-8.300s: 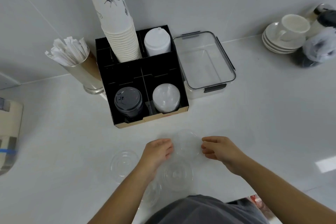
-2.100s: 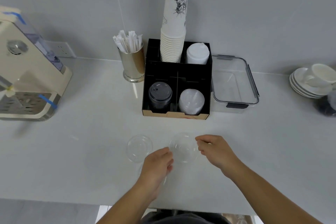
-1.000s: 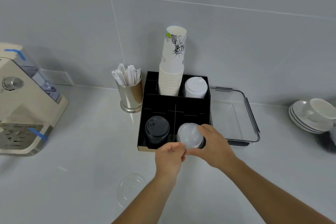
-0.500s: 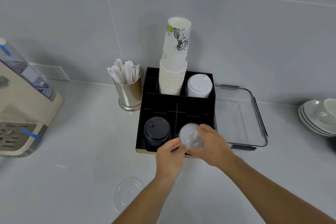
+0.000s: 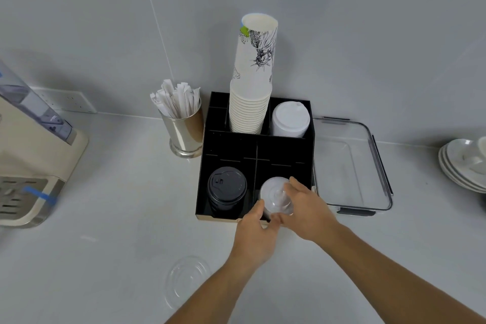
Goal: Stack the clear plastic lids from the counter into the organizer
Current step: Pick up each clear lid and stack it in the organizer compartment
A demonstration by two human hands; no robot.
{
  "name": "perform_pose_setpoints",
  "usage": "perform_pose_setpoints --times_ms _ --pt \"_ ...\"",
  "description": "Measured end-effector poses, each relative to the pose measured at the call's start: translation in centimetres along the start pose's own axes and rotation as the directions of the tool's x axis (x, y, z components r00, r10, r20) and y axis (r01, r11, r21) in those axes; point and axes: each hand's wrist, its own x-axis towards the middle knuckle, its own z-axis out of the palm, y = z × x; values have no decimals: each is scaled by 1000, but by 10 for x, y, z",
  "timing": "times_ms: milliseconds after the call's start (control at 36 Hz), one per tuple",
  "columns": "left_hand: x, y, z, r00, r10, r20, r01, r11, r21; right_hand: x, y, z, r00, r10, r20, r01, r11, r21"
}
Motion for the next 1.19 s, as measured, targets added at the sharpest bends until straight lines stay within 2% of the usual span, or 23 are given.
perform_pose_setpoints --times_ms 500,639,917,1028,1194 --pt "8 -6 -1 999 -47 25 50 993 -103 2 -1 5 999 31 -4 -32 999 -4" --pt "9 -8 -3 995 -73 69 82 985 -149 2 -2 4 1000 30 2 -30 1000 -4" --pt "3 2 -9 995 -75 66 82 990 -113 -1 -7 -5 996 62 66 -58 997 -50" --pt "-5 7 -16 998 -44 53 50 993 -111 -5 -7 -5 997 56 54 -52 996 -69" --pt "-23 5 -30 995 -87 51 91 991 -94 -18 -9 -9 1000 28 11 -28 998 -64"
